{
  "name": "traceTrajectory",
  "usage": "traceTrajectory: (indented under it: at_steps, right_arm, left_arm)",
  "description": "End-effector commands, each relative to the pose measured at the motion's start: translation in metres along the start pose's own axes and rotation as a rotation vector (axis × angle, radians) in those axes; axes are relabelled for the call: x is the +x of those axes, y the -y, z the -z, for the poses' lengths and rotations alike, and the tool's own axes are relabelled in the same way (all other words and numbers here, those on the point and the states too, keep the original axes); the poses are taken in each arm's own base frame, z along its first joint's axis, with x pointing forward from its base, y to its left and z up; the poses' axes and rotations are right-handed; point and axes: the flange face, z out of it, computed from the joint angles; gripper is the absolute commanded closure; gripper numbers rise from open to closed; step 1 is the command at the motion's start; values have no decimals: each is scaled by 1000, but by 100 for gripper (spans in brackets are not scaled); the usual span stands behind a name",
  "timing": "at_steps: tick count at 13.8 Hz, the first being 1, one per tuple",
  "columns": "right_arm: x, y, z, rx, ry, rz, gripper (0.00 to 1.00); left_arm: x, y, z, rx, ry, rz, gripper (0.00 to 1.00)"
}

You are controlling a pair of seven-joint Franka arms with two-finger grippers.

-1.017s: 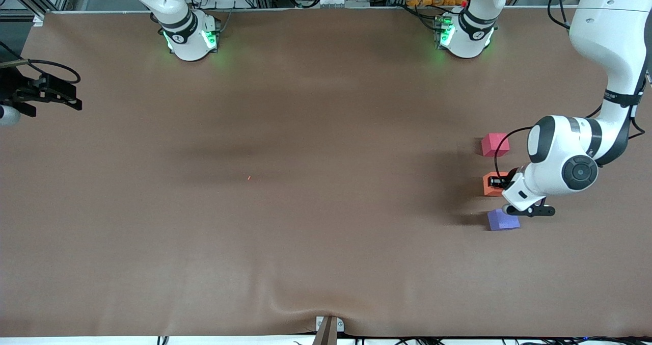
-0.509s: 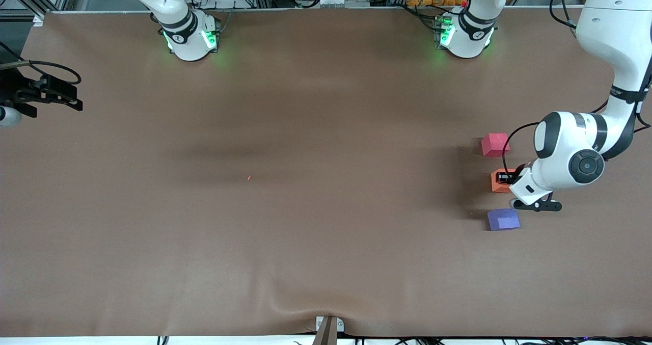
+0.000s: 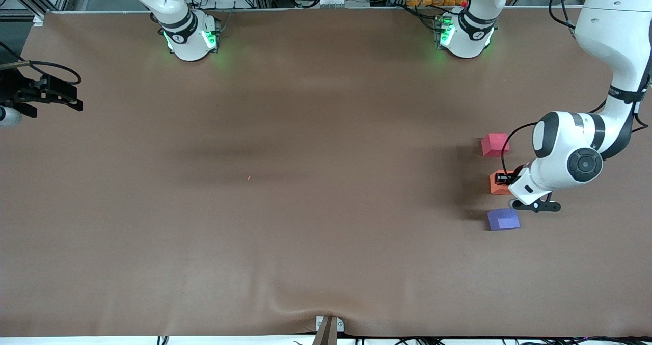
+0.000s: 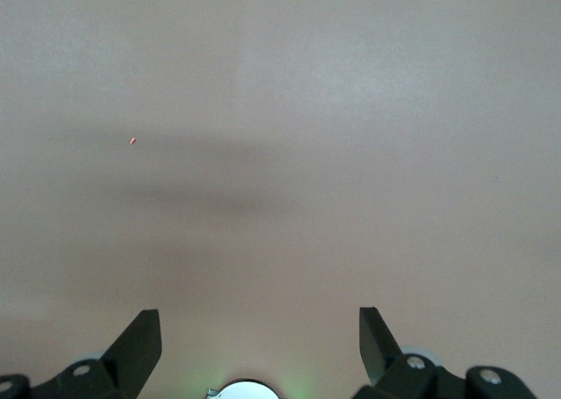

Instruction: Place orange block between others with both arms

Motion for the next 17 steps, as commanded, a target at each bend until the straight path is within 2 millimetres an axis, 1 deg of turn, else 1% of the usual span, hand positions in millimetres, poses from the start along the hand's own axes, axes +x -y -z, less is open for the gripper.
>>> traceTrajectory:
  at_steps: [1, 2, 5, 9, 11, 12, 13, 14, 15, 17]
  right_arm:
    - [2, 0, -1, -10, 3, 12, 0]
    - [2, 0, -1, -10, 3, 12, 0]
    - [2, 0, -1, -10, 3, 12, 0]
    - [2, 0, -1, -10, 3, 11, 0]
    - [2, 1, -1, -9, 3, 14, 0]
    - [2, 1, 0, -9, 2, 14, 0]
    - [2, 0, -1, -7, 3, 11, 0]
    - [3, 0, 0, -3, -6, 11, 0]
    - [4, 0, 1, 4, -21, 14, 0]
    - [8, 1, -2, 16, -23, 19, 0]
  left_arm:
    - [-5, -3, 4, 12, -18, -20, 100]
    - [-4, -8, 5, 9, -20, -29, 100]
    - [-4, -12, 5, 8, -21, -35, 100]
    - [-3, -8, 1, 5, -17, -31, 100]
    - [-2, -9, -5, 0, -18, -32, 100]
    - [-1, -10, -4, -1, -22, -32, 95]
    - [0, -10, -3, -2, -23, -22, 60]
    - [1, -8, -1, -6, -27, -13, 12]
    - [2, -8, 3, -4, -33, -12, 0]
    - [8, -5, 17, -1, -56, -7, 0]
